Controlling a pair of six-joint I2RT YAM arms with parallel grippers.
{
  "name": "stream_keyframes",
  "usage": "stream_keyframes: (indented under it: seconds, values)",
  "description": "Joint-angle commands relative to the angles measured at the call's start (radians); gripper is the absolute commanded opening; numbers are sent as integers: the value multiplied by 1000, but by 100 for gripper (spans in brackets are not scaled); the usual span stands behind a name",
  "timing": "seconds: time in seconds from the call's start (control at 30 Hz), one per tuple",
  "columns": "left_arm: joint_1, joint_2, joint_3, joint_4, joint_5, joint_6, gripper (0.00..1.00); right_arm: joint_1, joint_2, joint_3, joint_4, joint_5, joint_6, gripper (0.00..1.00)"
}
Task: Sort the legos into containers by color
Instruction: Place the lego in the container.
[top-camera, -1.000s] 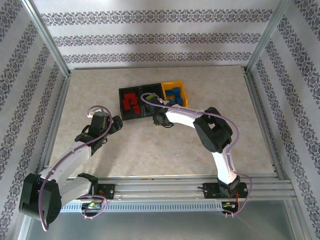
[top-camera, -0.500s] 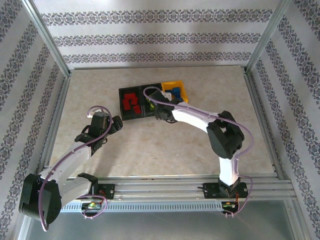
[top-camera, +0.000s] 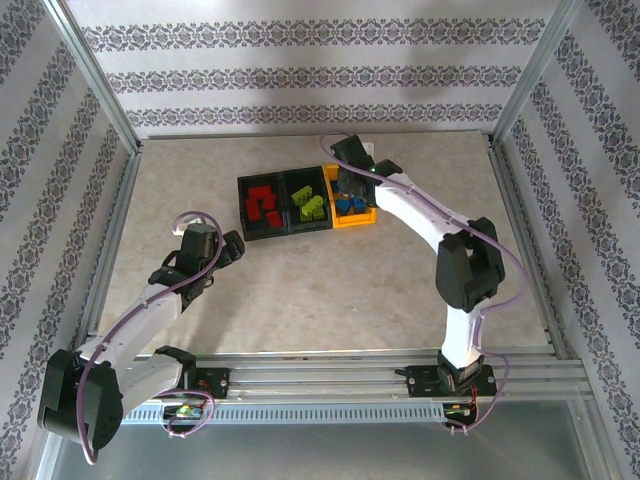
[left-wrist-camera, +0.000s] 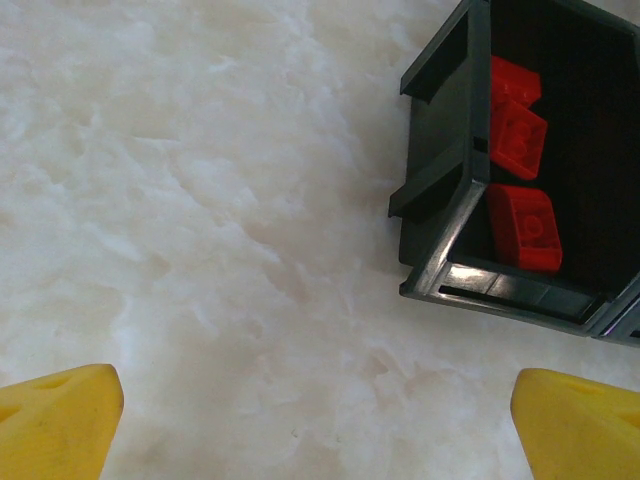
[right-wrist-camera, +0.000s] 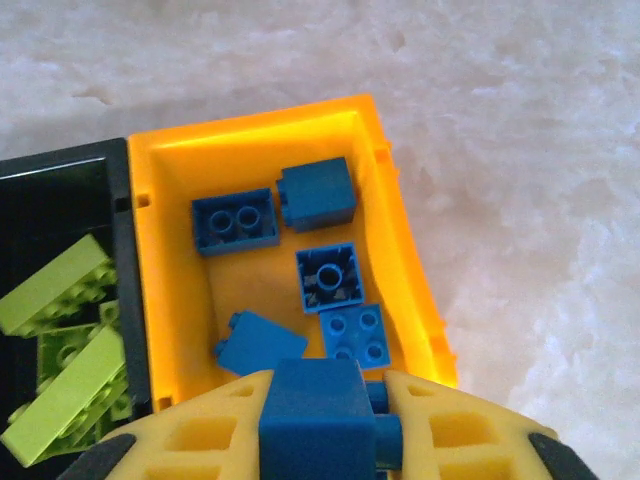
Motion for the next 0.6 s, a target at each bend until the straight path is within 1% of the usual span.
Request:
stream_keyframes:
  seconds: [0.0, 0.1, 0.3, 0.57]
  values:
    - [20, -18, -3, 15, -1, -1, 100, -30, 87, 88, -58, -74, -65, 22]
    - [22, -16, -2, 15, 2, -1, 99, -46, 147, 158, -77, -109, -85, 23]
    - [25, -6, 3, 16, 6, -1, 99, -59, 242, 257, -90, -139, -101, 25]
    - [28, -5, 5, 12, 3, 2, 100, -59, 321, 331, -114, -175, -99, 29]
